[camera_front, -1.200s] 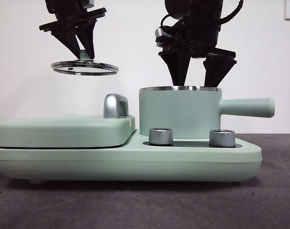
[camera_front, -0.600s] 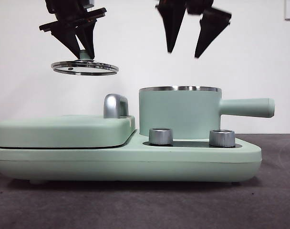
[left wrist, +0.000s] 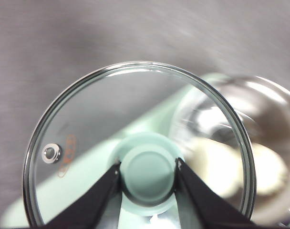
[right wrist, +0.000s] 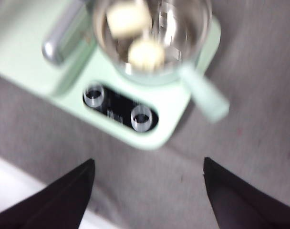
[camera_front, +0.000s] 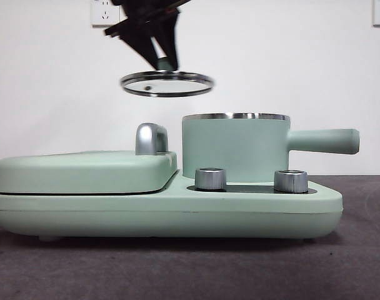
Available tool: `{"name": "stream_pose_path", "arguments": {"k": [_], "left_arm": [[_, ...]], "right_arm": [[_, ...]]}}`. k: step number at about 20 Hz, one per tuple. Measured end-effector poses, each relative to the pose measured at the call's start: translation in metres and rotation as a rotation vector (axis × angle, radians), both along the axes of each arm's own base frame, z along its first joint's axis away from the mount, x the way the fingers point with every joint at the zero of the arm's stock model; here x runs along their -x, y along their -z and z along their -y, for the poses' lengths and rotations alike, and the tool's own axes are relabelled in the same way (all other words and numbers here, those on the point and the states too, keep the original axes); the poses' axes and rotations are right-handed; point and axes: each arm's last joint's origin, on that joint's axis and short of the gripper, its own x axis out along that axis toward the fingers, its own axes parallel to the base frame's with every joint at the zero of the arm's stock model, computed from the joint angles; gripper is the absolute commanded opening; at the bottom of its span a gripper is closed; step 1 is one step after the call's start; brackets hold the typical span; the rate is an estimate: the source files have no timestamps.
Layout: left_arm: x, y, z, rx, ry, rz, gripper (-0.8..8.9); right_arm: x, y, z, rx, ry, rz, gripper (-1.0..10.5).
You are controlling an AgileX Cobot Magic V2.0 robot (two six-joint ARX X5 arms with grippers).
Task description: Put the buns in a small steamer
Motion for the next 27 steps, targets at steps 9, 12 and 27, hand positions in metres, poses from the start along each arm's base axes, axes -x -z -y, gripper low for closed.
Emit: {"name": "stream_pose_path", "arguments": {"k": [9,12,27], "left_arm": [[0.044,0.0,0.062,-0.007,0.194,0.004,0.15],[0.046,-0.002,0.067,0.007,0.21,0.031,0.15],[0.021,0.046,0.087,-0.045,0.224,-0.029,0.15]], "right_arm": [[0.071,0.078,0.042,-0.151,0.021,0.215,3.6],[0.084,0.087,0.05,-0.173,0.024,0.246,3.6],[0.085,0.078,0.049,-0.274,0.031,0.319,3.6]]}}
